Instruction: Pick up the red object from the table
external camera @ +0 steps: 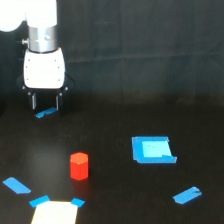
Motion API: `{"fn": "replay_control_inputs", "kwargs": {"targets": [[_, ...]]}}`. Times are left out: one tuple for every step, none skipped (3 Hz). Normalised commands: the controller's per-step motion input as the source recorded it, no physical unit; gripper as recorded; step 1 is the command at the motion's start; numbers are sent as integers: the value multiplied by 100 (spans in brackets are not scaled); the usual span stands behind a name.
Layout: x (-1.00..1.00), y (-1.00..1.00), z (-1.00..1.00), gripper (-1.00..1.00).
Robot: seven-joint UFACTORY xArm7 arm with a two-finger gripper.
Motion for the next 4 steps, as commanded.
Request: {"fn": "replay_control_inputs", "kwargs": {"targets": [[36, -100, -30, 100], [50, -100, -11, 100], [54, -80, -38, 100], [84, -100, -19, 100]]}}
